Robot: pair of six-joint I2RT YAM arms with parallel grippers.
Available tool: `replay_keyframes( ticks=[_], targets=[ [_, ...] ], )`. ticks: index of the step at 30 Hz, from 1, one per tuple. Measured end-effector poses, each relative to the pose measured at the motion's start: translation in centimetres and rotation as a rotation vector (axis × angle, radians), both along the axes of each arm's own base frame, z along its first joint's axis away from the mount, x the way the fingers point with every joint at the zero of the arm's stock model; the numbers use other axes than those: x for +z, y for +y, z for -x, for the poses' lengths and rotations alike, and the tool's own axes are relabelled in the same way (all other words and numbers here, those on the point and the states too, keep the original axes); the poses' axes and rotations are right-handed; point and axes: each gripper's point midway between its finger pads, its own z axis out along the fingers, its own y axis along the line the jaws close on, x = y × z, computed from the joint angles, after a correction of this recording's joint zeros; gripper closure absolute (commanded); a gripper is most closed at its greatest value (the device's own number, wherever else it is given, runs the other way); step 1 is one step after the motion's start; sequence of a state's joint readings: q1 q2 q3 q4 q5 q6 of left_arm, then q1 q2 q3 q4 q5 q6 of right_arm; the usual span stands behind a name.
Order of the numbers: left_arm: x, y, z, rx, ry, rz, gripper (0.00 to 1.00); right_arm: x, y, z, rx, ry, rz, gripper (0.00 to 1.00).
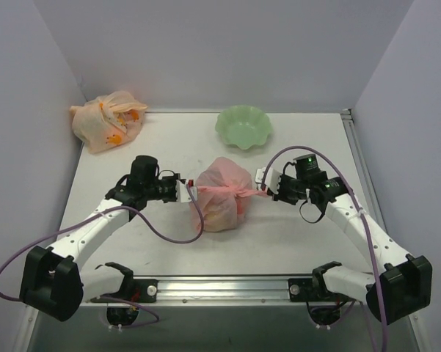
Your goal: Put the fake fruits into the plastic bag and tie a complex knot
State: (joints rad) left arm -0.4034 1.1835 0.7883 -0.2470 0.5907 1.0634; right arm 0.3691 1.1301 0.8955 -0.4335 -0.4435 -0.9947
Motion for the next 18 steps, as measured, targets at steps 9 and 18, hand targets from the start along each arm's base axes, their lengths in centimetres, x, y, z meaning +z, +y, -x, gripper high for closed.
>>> replay_keyframes(
  ticks=[9, 18],
  targets=[
    [-3.3, 2.1, 0.6, -0.004, 0.051, -0.034, 1.0, -3.2, -1.2, -0.6, -0.022, 0.071, -0.058, 1.0],
    [-4.7, 2.4, 0.3, -0.004, 0.09, -0.048, 1.0, -3.9, -1.2, -0.7, -0.02, 0.096, -0.071, 1.0]
  ],
)
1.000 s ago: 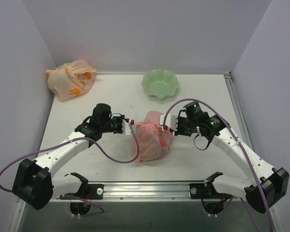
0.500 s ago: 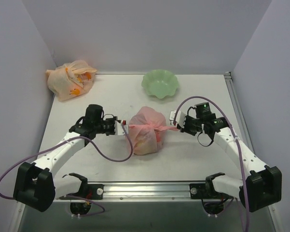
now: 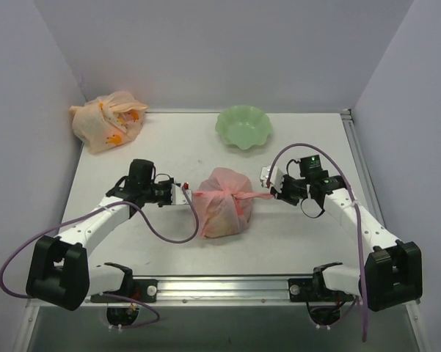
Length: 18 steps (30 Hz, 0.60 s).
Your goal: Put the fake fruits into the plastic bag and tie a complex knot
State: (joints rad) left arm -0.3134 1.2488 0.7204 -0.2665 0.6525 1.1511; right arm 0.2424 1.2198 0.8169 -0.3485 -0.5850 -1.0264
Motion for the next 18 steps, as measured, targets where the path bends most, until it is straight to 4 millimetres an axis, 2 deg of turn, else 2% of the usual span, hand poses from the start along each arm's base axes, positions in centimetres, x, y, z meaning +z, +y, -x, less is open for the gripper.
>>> replay_keyframes(
  ticks=[3, 6, 9, 12, 14, 16, 18],
  targets=[
    [-0.1, 0.0, -0.2, 0.002, 0.011, -0.002, 1.0, -0.2, 0.0, 0.1, -0.009, 0.017, -0.006, 1.0],
    [1.1, -0.1, -0.7, 0.025, 0.028, 0.023, 1.0, 0.7, 0.2, 0.1, -0.044, 0.049, -0.029, 1.0],
    [3.7, -0.1, -1.6, 0.068, 0.045, 0.062, 1.0, 4.4, 0.6, -1.2, -0.103, 0.045, -0.083, 1.0],
    [7.6, -0.4, -2.9, 0.105, 0.028, 0.119, 1.0, 9.1, 1.0, -2.5, -0.161, 0.007, -0.148, 1.0],
    [9.8, -0.7, -3.3, 0.12, 0.005, 0.145, 1.0, 11.1, 1.4, -2.8, -0.181, -0.013, -0.17, 1.0],
    [11.0, -0.9, -3.2, 0.13, -0.007, 0.157, 1.0, 11.6, 1.9, -2.3, -0.182, -0.015, -0.164, 1.0],
    [11.2, -1.0, -2.9, 0.141, -0.003, 0.152, 1.0, 11.2, 2.2, -1.7, -0.178, -0.002, -0.133, 1.0]
  ],
)
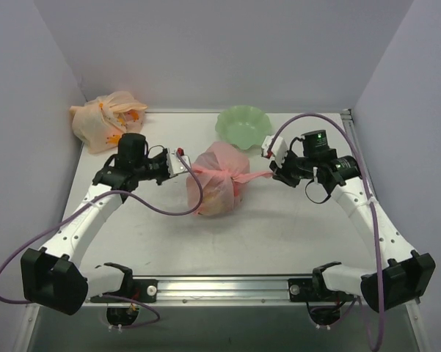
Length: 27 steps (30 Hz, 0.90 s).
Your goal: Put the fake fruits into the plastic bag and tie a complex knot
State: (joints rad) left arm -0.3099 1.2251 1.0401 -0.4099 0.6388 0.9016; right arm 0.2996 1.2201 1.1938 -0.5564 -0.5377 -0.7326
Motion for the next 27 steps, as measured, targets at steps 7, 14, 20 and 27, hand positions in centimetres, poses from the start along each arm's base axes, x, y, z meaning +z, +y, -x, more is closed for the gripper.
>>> replay_keyframes(
  ticks=[7, 14, 20, 27],
  targets=[
    [-5.3, 1.7, 0.8, 0.022, 0.101, -0.055, 1.0, -5.7, -0.8, 1.0, 0.032, 0.06, 0.092, 1.0],
    [-11.1, 2.2, 2.3, -0.02, 0.207, -0.088, 1.0, -10.6, -1.0, 1.1, 0.085, 0.107, 0.111, 1.0],
    [-11.1, 2.8, 1.1, -0.031, 0.169, -0.074, 1.0, -10.6, -0.8, 0.0, 0.103, 0.064, 0.074, 1.0],
    [-11.4, 3.3, 0.7, -0.056, 0.151, -0.068, 1.0, -11.0, -1.0, -0.3, 0.121, 0.052, 0.041, 1.0]
  ],
)
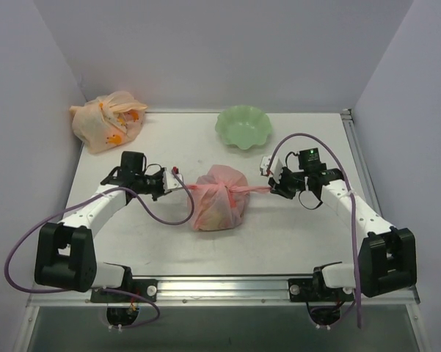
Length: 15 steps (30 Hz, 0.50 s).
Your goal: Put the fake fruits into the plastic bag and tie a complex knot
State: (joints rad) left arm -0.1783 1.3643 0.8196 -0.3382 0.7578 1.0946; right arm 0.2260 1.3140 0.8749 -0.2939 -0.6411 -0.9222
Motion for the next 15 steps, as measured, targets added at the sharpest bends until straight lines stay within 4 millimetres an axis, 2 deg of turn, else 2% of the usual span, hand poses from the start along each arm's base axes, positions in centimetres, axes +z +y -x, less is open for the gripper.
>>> replay_keyframes(
  ticks=[6, 9, 11, 15],
  targets=[
    [-0.3, 0.2, -0.1, -0.015, -0.003, 0.001, 1.0, -0.3, -0.6, -0.1, -0.006, 0.01, -0.01, 1.0],
    [0.2, 0.2, -0.1, -0.012, 0.01, 0.011, 1.0, 0.1, -0.4, 0.2, -0.008, 0.035, -0.023, 1.0],
    [1.6, 0.1, -0.3, -0.006, 0.034, 0.038, 1.0, 1.6, -0.2, 0.1, -0.028, 0.055, -0.038, 1.0],
    [6.2, 0.0, -1.4, 0.047, 0.022, 0.089, 1.0, 6.7, 1.0, -0.9, -0.065, 0.032, -0.066, 1.0]
  ],
)
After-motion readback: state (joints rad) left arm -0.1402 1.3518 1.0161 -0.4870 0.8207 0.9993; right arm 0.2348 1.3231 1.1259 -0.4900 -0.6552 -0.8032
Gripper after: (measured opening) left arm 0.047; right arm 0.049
